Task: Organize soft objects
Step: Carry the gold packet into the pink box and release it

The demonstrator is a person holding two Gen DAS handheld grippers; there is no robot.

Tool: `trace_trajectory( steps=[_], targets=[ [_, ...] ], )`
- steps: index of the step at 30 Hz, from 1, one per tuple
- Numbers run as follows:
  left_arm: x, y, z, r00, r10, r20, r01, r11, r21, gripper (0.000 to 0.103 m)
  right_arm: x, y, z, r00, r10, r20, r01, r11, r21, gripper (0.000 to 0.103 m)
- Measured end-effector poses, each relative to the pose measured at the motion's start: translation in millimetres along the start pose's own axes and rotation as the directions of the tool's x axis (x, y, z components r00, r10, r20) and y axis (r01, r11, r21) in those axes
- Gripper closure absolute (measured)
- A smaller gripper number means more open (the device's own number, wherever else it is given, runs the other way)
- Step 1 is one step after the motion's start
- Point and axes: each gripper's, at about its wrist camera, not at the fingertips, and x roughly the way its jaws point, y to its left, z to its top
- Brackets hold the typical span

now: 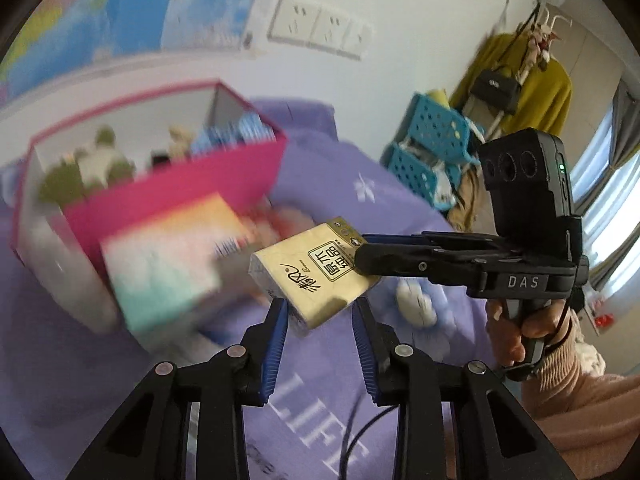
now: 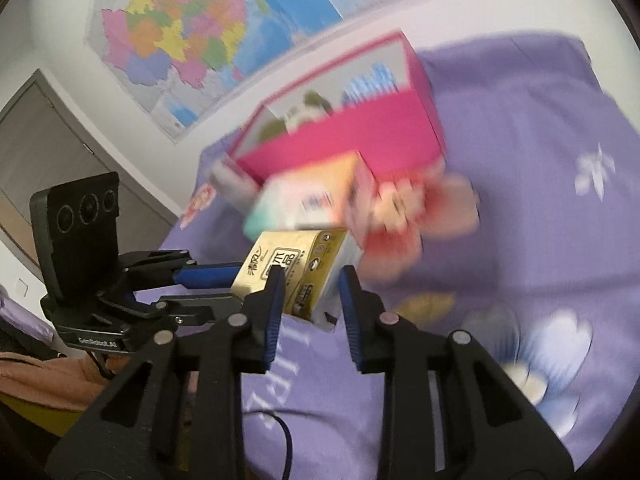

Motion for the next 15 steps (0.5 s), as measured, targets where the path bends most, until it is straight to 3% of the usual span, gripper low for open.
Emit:
trace_trajectory(
  steps=[7, 15],
  targets=[
    [-14, 16, 56, 0.993, 0.085, 0.082, -0.088, 0.996, 0.024, 0.071, 6, 11, 67, 0.997, -0.004, 0.078, 0.009, 0.997, -0.071, 0.072],
    [9, 51, 116, 0.98, 0.176, 0.096, -0.174, 0.984, -0.029, 0.071, 42, -13, 132, 0.996, -0.025, 0.089, 0.027, 0.999, -0.017, 0.072]
  ],
)
